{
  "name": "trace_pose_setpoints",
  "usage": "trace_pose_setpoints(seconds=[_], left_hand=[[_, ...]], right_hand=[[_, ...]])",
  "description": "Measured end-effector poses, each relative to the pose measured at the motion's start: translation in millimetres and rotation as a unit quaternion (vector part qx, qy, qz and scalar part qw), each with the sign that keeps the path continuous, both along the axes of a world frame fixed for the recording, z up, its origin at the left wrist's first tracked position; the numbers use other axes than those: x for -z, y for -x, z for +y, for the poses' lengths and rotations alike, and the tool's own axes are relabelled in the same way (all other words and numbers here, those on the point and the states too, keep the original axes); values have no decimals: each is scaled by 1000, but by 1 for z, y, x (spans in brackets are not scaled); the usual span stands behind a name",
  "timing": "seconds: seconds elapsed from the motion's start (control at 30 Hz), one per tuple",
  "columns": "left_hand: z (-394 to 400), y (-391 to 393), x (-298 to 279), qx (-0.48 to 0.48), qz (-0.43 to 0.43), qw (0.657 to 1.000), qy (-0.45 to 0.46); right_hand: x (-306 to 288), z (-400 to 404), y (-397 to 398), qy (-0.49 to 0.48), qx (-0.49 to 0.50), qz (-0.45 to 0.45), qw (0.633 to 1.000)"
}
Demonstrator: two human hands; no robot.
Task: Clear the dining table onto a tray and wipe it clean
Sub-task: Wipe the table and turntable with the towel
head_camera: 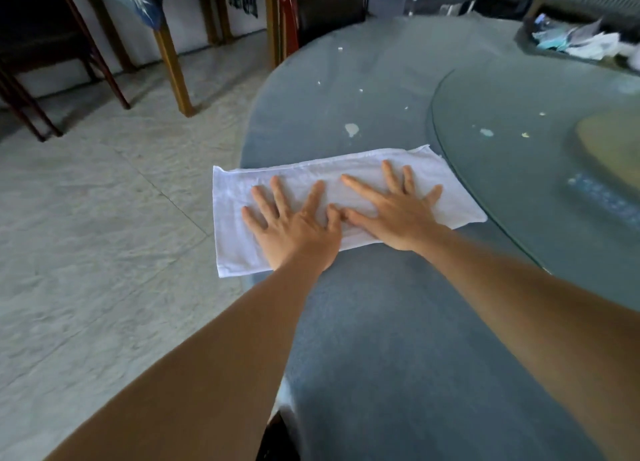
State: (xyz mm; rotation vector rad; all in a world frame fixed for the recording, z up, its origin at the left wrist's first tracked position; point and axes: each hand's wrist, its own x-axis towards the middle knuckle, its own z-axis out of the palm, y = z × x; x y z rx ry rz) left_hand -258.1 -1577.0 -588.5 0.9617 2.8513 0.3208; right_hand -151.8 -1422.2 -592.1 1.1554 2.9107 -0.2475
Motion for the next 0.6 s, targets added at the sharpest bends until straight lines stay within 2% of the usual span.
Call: trace_pose_setpoints(seconds=[0.2,0.6], left_hand=[[49,73,-3,82,-2,997,7],[118,143,-1,166,4,986,-18]], right_hand=[[-1,30,49,10,82,-8,997],[-10,69,97,30,175,-7,984]])
